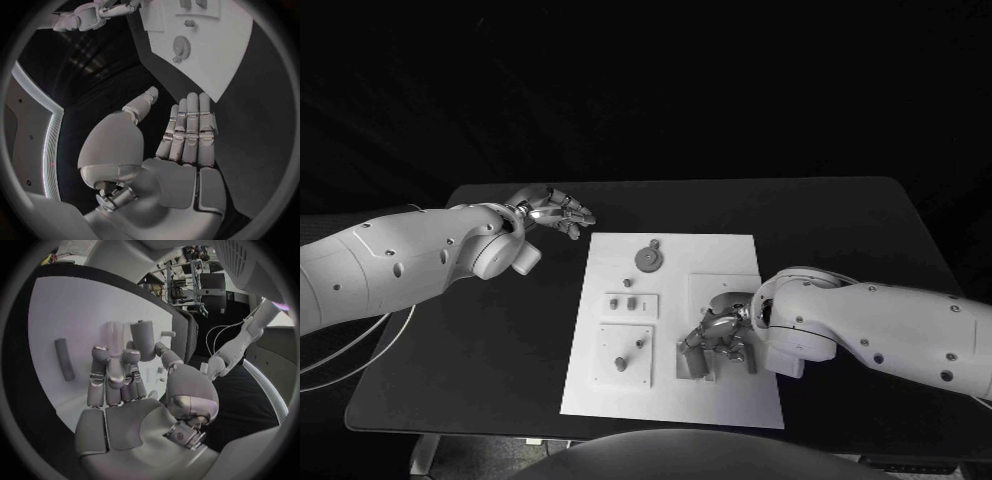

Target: Assemble the parts on the task board

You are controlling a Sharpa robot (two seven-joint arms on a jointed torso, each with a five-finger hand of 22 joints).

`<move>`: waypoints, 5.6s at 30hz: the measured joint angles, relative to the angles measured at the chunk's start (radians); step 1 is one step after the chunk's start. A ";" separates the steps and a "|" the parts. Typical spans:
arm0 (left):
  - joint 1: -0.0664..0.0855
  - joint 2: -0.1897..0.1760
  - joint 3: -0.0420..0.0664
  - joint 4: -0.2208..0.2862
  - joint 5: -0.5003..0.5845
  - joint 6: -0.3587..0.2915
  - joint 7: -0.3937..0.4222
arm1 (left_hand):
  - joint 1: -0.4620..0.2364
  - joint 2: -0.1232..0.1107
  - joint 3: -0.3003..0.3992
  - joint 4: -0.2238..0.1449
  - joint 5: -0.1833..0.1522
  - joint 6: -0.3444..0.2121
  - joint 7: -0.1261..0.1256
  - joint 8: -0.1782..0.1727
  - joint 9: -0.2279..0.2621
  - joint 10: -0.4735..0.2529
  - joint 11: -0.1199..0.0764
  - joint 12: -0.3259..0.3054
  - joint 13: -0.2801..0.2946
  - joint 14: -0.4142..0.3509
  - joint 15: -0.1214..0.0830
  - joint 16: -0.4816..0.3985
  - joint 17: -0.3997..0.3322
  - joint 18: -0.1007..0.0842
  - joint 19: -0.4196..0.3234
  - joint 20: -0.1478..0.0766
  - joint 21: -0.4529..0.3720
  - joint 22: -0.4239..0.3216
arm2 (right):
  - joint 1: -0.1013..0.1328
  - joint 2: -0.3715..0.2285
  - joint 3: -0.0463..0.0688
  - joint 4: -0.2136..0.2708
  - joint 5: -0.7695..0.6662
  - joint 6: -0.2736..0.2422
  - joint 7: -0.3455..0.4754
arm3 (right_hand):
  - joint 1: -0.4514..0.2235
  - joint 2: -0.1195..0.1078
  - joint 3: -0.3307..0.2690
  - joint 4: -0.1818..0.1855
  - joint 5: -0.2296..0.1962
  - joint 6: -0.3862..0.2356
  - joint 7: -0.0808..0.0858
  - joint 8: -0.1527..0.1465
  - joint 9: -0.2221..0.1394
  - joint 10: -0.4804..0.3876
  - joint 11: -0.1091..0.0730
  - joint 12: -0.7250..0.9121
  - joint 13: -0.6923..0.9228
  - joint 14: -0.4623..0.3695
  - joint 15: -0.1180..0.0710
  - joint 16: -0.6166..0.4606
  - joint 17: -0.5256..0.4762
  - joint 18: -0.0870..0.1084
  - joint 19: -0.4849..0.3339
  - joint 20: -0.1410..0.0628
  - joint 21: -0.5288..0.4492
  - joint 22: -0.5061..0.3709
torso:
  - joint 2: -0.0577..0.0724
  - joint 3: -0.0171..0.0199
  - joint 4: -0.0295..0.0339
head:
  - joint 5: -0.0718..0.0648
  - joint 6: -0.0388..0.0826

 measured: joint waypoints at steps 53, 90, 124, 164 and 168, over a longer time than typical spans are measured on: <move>0.000 -0.002 0.000 0.002 -0.023 0.015 -0.011 | -0.005 -0.005 0.000 0.006 0.000 0.000 0.000 0.004 -0.002 -0.004 0.004 0.000 -0.004 0.000 0.000 -0.013 0.012 0.000 0.000 0.000 -0.004 0.003 | -0.003 0.031 0.002 -0.025 -0.110 0.058 -0.004 | -0.062 -0.116 0.088 0.107 -0.150 -0.025 0.015 -0.012 0.014 -0.031 0.009 0.000 0.003 -0.040 0.004 -0.012 -0.022 0.000 -0.018 0.000 -0.010 0.000 | 0.000 -0.0001 -0.0001 | 0.009 -0.019; 0.000 -0.004 0.000 0.002 -0.029 0.015 -0.015 | -0.005 -0.005 0.000 0.011 0.000 0.000 0.000 0.004 -0.002 -0.004 0.004 0.000 -0.005 0.000 0.000 -0.015 0.016 -0.006 -0.002 0.002 -0.004 0.004 | -0.011 0.008 0.001 -0.003 -0.154 0.032 0.032 | -0.069 -0.201 0.115 0.210 -0.219 -0.032 0.015 -0.017 0.032 -0.038 0.009 0.000 0.007 -0.054 0.007 -0.011 -0.017 0.002 -0.028 0.000 -0.009 0.001 | 0.000 0.0011 -0.0010 | 0.011 -0.018; 0.000 -0.002 0.000 0.001 -0.049 0.015 -0.016 | -0.005 -0.005 0.002 0.014 0.000 0.007 -0.007 0.010 -0.003 0.000 0.000 0.004 -0.007 0.004 -0.004 -0.023 0.032 0.001 -0.002 0.002 -0.008 0.009 | -0.025 -0.033 0.000 0.098 -0.620 0.032 0.242 | 0.192 -0.141 0.063 -0.031 -0.219 0.108 -0.040 0.049 0.074 0.090 -0.047 0.077 0.020 0.042 0.008 -0.018 0.019 0.009 0.020 -0.009 0.000 0.000 | 0.000 0.0008 -0.0006 | 0.009 -0.012; 0.000 -0.005 -0.002 0.000 -0.056 0.019 -0.022 | -0.005 -0.005 0.000 0.017 0.000 0.014 -0.007 0.017 -0.003 0.007 -0.007 0.004 -0.005 0.006 -0.001 -0.031 0.041 -0.007 -0.002 0.002 -0.008 0.012 | -0.072 0.003 0.003 0.110 -0.887 -0.035 0.250 | 0.214 -0.118 0.059 -0.038 -0.220 0.177 -0.068 0.076 0.085 0.147 -0.072 0.100 0.048 0.098 0.009 -0.017 0.068 0.001 0.047 -0.025 0.005 0.000 | 0.000 -0.0004 -0.0002 | 0.015 -0.020; 0.000 -0.006 -0.002 0.000 -0.057 0.020 -0.022 | -0.005 -0.005 0.000 0.017 0.000 0.014 -0.007 0.017 -0.003 0.007 -0.007 0.008 -0.005 0.006 -0.001 -0.031 0.041 -0.008 -0.002 0.002 -0.012 0.012 | -0.073 0.000 0.003 0.110 -0.894 -0.036 0.254 | 0.214 -0.118 0.059 -0.038 -0.223 0.177 -0.068 0.079 0.085 0.147 -0.072 0.100 0.048 0.098 0.009 -0.017 0.068 0.000 0.047 -0.025 0.005 0.000 | 0.000 -0.0004 -0.0003 | 0.015 -0.019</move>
